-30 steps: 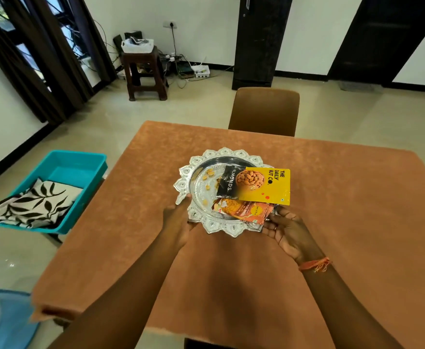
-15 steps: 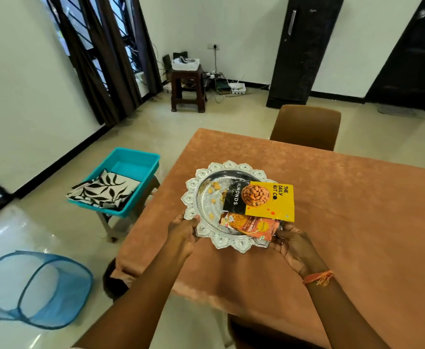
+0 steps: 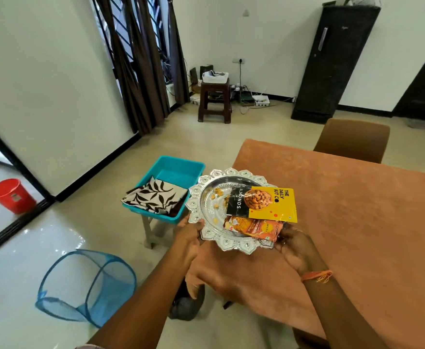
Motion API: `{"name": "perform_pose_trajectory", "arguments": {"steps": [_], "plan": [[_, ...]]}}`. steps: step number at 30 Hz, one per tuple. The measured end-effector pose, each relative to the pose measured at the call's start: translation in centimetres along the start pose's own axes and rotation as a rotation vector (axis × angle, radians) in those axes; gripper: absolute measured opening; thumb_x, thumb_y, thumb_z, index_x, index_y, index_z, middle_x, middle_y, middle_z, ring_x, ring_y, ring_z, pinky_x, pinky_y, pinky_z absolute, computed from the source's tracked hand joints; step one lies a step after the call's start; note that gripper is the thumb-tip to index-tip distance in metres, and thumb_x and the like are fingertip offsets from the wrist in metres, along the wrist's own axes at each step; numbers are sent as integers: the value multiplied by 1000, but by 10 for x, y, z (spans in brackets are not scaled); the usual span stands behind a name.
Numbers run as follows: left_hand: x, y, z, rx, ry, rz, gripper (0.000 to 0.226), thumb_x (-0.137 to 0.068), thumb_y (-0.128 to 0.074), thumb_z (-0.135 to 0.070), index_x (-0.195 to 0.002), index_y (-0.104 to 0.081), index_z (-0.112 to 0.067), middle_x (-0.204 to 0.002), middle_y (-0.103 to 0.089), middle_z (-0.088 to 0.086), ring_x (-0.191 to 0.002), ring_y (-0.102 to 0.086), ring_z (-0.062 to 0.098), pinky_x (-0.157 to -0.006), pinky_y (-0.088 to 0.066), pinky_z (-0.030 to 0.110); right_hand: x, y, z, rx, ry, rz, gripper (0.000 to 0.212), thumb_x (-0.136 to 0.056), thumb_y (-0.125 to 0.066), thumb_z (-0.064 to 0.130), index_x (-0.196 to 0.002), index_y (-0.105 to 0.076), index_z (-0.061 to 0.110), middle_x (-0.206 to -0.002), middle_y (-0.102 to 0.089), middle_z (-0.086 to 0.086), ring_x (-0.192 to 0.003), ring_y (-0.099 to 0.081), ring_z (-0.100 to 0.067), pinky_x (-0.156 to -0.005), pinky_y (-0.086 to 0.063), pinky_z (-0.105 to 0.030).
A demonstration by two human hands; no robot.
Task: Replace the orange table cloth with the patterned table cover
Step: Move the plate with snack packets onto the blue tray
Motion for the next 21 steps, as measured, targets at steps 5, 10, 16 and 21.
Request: {"name": "perform_pose_trajectory", "arguments": {"steps": [5,10,16,21], "plan": [[-41,21,-42,41,-17,-29,48,-90,-55,14,-135,-52,-3,-121,-65,17,-84,-66,22,-54,-55,32,-34,-57,-9,23,19,38,33,-89,-40,-13,-103,-61,8,-85,-68,-11,-77,-62,-26,-60,-60,-42],[-96,27,-80,42,15,-76,56,-88,-57,14,-139,-48,-7,-127,-63,18,-93,-68,28,-69,-58,41,-98,-98,-13,79,27,79,31,-94,-42,-8,-117,-57,5,-100,-67,-16,-87,-64,-31,-75,-58,-51],[-171,21,-132,-33,78,-132,49,-87,-58,15,-132,-51,-3,-121,-65,23,-91,-69,32,-61,-60,42,-184,-153,-7,81,-44,76,30,-91,-43,-11,-110,-58,7,-88,-64,-13,-74,-57,-26,-70,-57,-44],[-227,15,-162,-65,119,-155,50,-87,-58,15,-133,-52,-3,-118,-66,24,-92,-69,35,-61,-58,47,-244,-190,-1,102,-68,81,39,-89,-35,-17,-103,-60,9,-91,-66,-14,-78,-59,-30,-80,-50,-48]]}}
Point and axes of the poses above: each hand's wrist, its own x-axis away from the middle knuckle, its own y-axis out of the back of the hand, z = x × y, the point moved 2 cm from there along -x, towards the middle knuckle
